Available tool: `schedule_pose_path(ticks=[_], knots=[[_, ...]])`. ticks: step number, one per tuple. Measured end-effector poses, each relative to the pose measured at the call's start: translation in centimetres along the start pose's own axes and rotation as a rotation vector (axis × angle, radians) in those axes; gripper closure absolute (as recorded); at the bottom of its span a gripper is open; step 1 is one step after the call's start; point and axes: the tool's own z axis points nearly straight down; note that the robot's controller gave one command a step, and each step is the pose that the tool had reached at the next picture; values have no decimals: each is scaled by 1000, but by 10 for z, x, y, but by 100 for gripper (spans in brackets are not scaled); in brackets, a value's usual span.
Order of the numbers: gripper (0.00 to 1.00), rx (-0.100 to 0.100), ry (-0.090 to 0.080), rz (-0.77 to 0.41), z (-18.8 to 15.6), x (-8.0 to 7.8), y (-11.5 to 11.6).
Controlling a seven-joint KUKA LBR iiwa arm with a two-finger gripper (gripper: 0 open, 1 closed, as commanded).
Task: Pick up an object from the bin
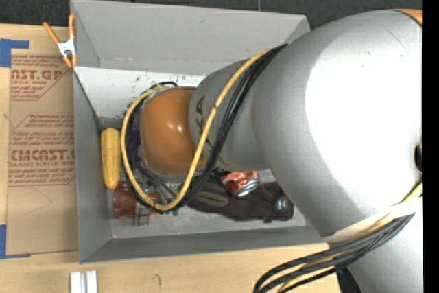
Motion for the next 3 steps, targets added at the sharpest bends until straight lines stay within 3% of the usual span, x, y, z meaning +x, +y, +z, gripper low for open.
schedule_pose_path(ticks=[3], knots=[[100, 0, 0, 0, 0, 0, 0]])
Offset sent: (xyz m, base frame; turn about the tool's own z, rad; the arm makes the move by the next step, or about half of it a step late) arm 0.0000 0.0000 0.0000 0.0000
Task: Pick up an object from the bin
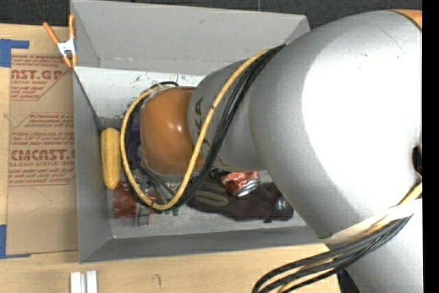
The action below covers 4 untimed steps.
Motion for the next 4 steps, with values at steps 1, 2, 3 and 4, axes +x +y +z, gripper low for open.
schedule_pose_path(ticks=[1, 2, 3, 4], knots=[[100, 0, 0, 0, 0, 0, 0], [100, 0, 0, 0, 0, 0, 0], [100, 0, 0, 0, 0, 0, 0], [100, 0, 0, 0, 0, 0, 0]])
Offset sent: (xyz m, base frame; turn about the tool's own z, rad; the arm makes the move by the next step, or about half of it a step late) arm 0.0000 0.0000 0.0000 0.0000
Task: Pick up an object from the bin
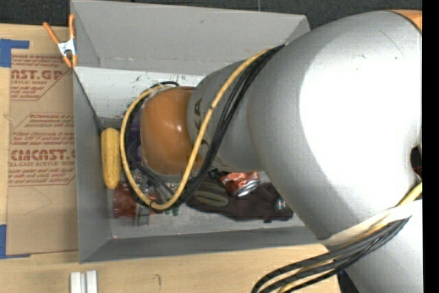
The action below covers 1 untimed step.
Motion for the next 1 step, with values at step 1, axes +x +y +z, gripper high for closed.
schedule_pose_path(ticks=[1], knots=[[100, 0, -2, -33, -123, -19, 10]])
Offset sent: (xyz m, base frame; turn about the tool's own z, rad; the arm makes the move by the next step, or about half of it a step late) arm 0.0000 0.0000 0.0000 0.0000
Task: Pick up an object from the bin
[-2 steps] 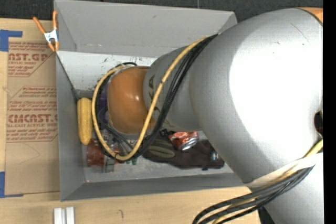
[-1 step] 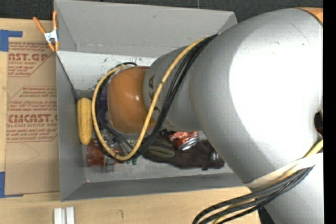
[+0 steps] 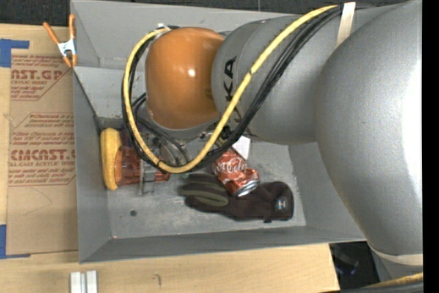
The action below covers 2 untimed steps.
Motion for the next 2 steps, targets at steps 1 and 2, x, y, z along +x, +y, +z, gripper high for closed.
schedule_pose_path(ticks=[1, 2], knots=[[100, 0, 0, 0, 0, 0, 0], [100, 2, 7, -1, -52, 11, -6]])
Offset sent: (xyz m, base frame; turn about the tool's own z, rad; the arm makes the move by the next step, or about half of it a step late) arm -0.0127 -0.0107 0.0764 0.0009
